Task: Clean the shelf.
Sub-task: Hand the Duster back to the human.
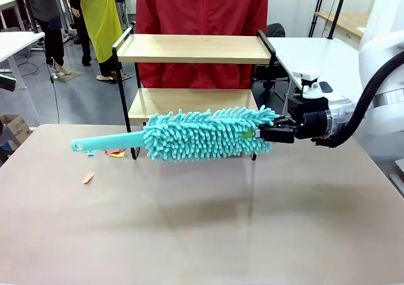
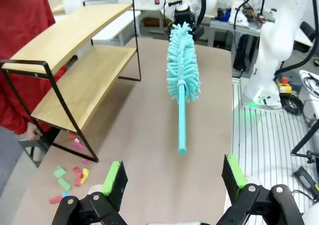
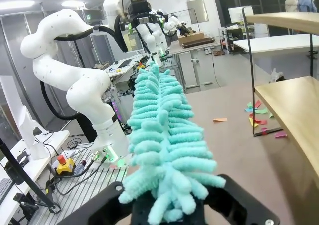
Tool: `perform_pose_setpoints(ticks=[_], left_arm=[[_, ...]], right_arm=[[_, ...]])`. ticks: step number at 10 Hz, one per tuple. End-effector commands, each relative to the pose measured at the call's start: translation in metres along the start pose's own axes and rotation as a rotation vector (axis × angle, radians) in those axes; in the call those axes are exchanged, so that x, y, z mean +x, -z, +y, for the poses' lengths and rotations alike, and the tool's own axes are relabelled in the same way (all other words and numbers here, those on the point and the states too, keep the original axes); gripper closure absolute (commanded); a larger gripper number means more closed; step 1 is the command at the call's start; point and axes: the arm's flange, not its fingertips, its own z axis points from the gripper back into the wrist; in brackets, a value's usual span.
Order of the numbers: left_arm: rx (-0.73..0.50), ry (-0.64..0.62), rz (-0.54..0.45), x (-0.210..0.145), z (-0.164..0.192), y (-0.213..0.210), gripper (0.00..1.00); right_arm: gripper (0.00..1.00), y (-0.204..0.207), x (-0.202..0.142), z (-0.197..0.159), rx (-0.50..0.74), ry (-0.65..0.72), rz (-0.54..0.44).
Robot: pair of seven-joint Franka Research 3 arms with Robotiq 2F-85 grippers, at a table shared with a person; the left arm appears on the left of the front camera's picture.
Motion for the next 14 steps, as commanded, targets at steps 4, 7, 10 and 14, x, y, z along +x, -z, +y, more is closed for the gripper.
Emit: perform_pose_setpoints(ticks=[4,7,10,14], left_arm=[[-0.001,0.018,-0.019,0.004,0.000,0.002,0.00],[-0.001,0.018,-0.019,0.004,0.000,0.002,0.00],[-0.001,0.018,-0.019,0.004,0.000,0.002,0.00],[-0.001,0.018,-0.019,0.004,0.000,0.002,0.00]], right_arm=[[0.83,-0.036,0.090,0.036,-0.188,-0.110,-0.141],[0.83,-0.075,0.137,0.050,-0.399,-0.113,-0.192],[0.83,-0.126,0.154,0.062,-0.709,-0.132,-0.285],[0.83,-0.200,0.144,0.100,-1.123,-0.143,-0.394]])
